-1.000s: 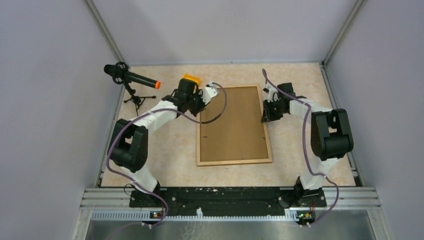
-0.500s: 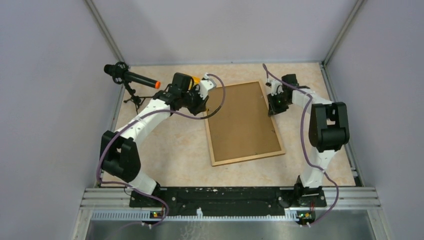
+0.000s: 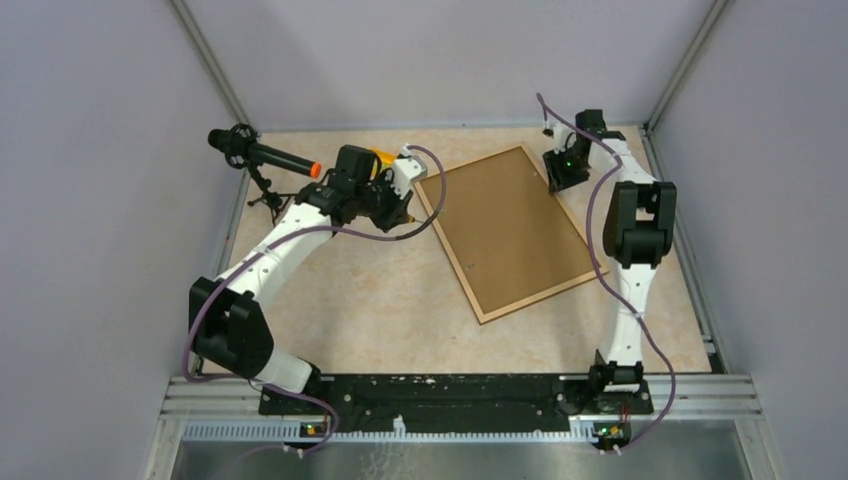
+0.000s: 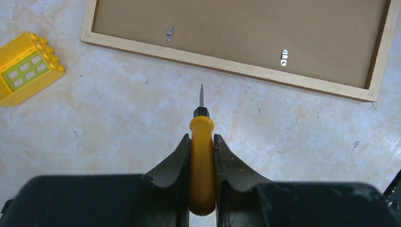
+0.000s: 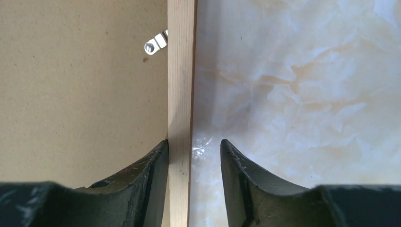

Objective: Take the photo out of the frame

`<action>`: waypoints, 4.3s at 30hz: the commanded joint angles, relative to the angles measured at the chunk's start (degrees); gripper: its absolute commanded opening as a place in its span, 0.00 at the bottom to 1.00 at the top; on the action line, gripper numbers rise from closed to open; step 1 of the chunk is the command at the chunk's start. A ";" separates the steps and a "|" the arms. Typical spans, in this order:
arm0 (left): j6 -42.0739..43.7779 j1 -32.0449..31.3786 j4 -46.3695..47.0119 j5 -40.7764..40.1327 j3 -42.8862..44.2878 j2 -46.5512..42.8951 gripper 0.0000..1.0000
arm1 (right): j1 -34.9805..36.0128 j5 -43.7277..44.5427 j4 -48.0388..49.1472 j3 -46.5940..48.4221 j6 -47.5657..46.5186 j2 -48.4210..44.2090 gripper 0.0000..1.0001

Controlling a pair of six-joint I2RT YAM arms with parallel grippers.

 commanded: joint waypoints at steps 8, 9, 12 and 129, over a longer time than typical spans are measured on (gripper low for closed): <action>-1.66 0.04 -0.25 0.87 1.69 -3.31 0.00 | 0.86 -6.54 -6.10 7.17 -1.33 8.20 0.21; -1.85 0.04 -0.34 0.94 1.80 -3.25 0.00 | 1.38 -6.83 -6.20 6.51 -2.30 8.15 0.16; -2.45 0.04 -0.44 1.01 1.98 -3.36 0.00 | 4.19 -6.17 -6.28 3.54 -6.40 7.12 0.07; 4.52 -1.28 -10.87 -18.06 15.44 16.94 0.00 | 49.21 8.35 14.48 -70.88 -13.04 -52.90 0.58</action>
